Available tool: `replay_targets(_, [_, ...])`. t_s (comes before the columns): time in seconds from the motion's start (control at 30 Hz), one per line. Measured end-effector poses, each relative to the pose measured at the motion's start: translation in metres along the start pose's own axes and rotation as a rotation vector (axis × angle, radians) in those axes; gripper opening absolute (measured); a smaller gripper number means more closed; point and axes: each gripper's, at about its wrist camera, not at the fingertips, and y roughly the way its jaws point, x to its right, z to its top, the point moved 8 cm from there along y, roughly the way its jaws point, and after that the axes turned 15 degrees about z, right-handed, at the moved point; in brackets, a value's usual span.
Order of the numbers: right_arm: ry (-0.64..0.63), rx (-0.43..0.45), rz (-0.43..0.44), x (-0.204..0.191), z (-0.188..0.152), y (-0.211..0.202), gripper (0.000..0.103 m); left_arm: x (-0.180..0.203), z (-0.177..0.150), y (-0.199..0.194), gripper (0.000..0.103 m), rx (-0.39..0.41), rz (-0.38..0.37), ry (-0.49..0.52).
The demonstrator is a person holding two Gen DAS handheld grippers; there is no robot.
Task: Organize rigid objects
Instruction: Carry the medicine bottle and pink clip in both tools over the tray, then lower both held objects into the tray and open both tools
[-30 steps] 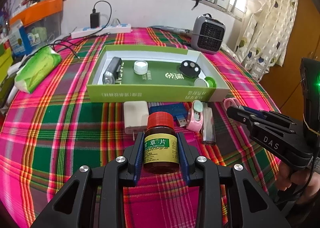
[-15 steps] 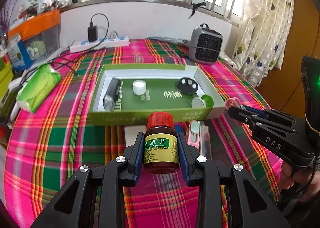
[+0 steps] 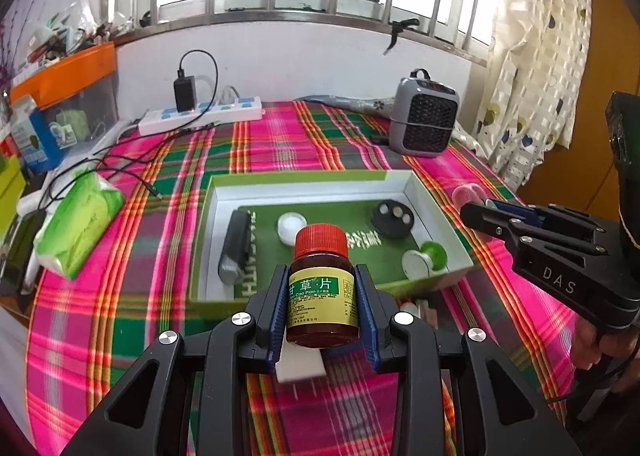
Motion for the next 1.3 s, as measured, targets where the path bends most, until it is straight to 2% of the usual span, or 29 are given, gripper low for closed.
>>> replay_targets(0.4, [-0.033,-0.042,0.059,0.001,0.032,0.035,0.019,-0.005,0.020,0.032,0.031,-0.020,0.005,0.005])
replay_targets(0.67, [-0.064,-0.110,0.109,0.000,0.048,0.074,0.019,-0.010,0.017,0.055,0.031,-0.057,0.019,-0.002])
replay_targets(0.97, [-0.061,-0.206,0.139,0.001,0.047,0.116,0.019,-0.015,0.012,0.075,0.031,-0.092,0.030,-0.010])
replay_targets(1.3, [-0.076,-0.263,0.092,0.003,0.043,0.140,0.019,-0.017,0.011,0.087,0.031,-0.107,0.052,-0.010])
